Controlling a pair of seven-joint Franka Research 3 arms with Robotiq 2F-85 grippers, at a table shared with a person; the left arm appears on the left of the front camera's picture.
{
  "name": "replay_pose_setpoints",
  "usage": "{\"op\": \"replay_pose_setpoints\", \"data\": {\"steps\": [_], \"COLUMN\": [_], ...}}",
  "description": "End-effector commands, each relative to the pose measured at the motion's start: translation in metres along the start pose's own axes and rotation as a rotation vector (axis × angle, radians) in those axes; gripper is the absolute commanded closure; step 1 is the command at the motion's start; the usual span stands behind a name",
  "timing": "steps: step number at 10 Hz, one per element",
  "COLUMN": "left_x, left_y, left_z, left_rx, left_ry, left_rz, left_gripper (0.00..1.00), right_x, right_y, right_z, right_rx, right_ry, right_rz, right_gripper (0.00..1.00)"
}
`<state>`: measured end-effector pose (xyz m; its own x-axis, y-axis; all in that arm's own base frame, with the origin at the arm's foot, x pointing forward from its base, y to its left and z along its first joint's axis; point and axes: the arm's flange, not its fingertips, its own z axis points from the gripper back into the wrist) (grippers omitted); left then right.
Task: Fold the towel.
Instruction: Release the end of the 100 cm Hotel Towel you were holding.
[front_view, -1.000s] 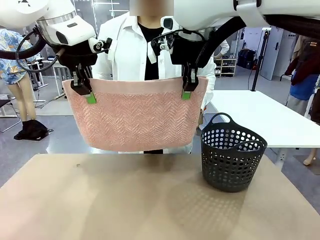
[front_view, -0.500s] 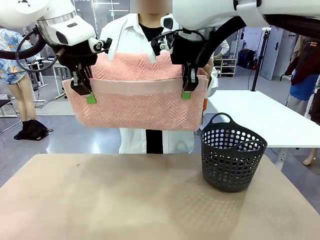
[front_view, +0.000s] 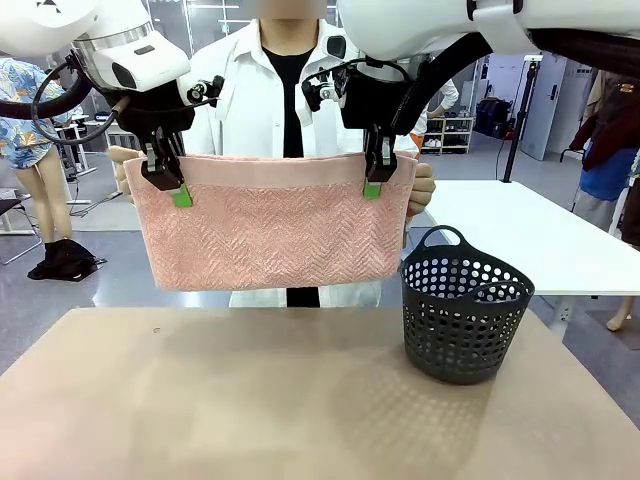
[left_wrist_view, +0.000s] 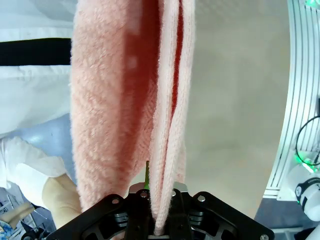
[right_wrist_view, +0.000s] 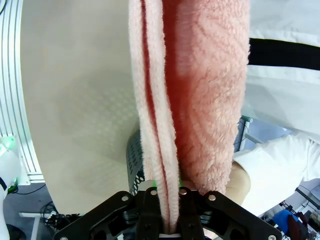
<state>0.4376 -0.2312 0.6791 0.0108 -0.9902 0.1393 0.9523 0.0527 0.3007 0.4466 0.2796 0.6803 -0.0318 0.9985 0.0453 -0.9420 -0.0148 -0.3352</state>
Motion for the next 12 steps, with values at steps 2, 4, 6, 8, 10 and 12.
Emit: {"op": "replay_pose_setpoints", "data": {"steps": [2, 4, 6, 8, 10, 12], "left_x": [-0.0011, -0.0011, -0.0011, -0.0011, -0.0011, -0.0013], "left_y": [0.0003, 0.0003, 0.0003, 0.0003, 0.0003, -0.0006], "left_z": [0.0016, 0.0016, 0.0016, 0.0016, 0.0016, 0.0012], "left_rx": [0.005, 0.005, 0.005, 0.005, 0.005, -0.001], "left_ry": [0.004, 0.004, 0.004, 0.004, 0.004, -0.001], "left_rz": [-0.002, -0.002, -0.002, -0.002, -0.002, 0.000], "left_gripper": [1.00, 1.00, 1.00, 1.00, 1.00, 0.53], "right_x": [-0.0010, -0.0010, -0.0010, -0.0010, -0.0010, -0.0017], "right_y": [0.0005, 0.0005, 0.0005, 0.0005, 0.0005, -0.0001], "right_z": [0.0016, 0.0016, 0.0016, 0.0016, 0.0016, 0.0027], "right_rx": [-0.004, -0.004, -0.004, -0.004, -0.004, -0.008], "right_ry": [0.002, 0.002, 0.002, 0.002, 0.002, -0.005], "right_rz": [0.001, 0.001, 0.001, 0.001, 0.001, -0.007], "right_gripper": [1.00, 1.00, 1.00, 1.00, 1.00, 0.64]}}
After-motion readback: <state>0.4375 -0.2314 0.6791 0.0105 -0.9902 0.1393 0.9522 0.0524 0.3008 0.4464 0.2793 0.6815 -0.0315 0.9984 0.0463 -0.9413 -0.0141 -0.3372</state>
